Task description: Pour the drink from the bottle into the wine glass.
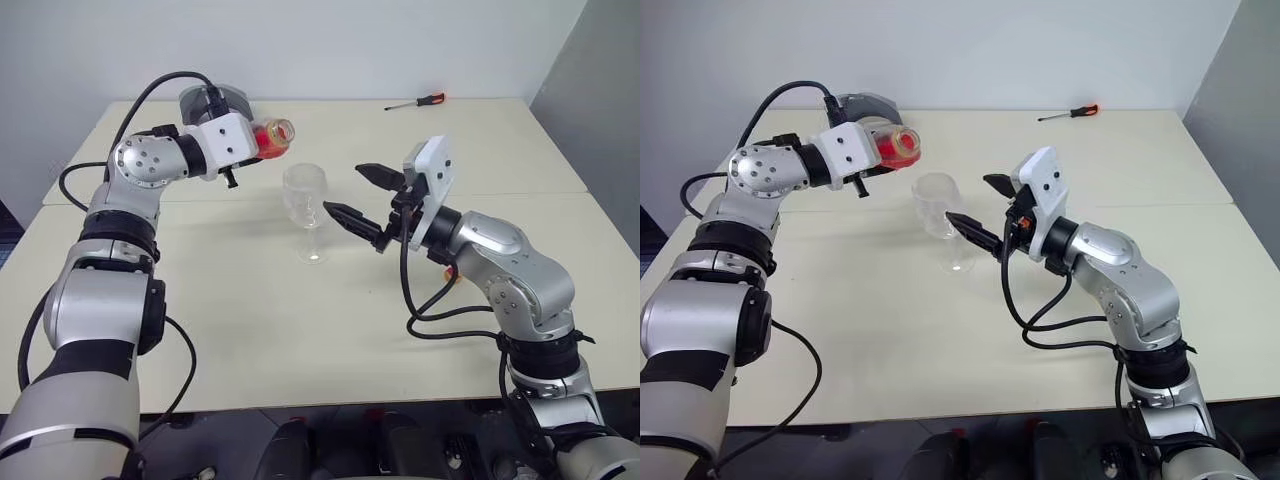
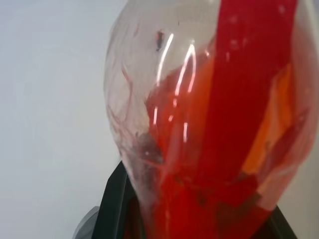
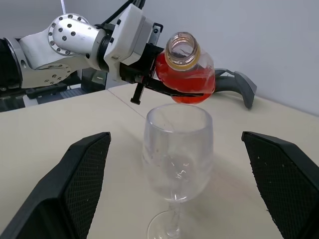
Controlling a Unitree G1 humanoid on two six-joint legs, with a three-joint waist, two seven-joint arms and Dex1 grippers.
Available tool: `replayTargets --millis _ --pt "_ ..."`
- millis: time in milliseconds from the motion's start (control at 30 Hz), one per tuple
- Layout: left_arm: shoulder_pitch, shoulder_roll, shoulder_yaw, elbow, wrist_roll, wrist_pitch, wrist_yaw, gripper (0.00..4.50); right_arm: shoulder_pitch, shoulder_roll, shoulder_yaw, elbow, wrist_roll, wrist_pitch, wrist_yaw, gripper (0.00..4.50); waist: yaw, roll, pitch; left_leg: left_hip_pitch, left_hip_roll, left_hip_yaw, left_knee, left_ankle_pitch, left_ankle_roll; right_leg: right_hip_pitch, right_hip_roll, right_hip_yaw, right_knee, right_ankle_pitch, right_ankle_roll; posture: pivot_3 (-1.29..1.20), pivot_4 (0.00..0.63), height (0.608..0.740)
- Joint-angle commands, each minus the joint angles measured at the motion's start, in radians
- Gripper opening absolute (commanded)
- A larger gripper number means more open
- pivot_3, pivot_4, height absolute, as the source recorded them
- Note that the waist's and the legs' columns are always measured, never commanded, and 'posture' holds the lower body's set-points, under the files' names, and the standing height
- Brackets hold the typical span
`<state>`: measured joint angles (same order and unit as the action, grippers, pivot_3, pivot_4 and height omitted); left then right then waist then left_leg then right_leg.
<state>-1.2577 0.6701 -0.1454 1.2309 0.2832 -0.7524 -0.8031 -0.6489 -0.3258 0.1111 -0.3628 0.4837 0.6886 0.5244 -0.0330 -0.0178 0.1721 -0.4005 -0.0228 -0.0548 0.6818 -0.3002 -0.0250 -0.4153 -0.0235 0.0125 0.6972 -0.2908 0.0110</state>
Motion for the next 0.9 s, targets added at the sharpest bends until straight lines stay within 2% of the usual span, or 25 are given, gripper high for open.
replayTargets --millis 33,900 --pt "-0.059 0.036 -0.009 -0.001 0.026 -0.042 0.053 1.02 -0.013 0.004 -0.006 -0.028 0.001 -0.019 0.007 4.50 0.000 0.000 0.000 0.000 0.000 0.000 0.000 0.000 0.000 0.000 0.000 0.000 0.000 0.000 0.000 0.00 0.150 0.740" --pt "-0.162 0.089 -0.173 0.044 0.263 -0.162 0.288 1.02 -0.017 0.009 0.004 0.004 -0.020 -0.045 0.016 4.50 0.000 0.000 0.000 0.000 0.000 0.002 0.000 0.000 0.000 -0.001 0.000 0.000 0.001 0.000 0.000 0.00 0.150 0.740"
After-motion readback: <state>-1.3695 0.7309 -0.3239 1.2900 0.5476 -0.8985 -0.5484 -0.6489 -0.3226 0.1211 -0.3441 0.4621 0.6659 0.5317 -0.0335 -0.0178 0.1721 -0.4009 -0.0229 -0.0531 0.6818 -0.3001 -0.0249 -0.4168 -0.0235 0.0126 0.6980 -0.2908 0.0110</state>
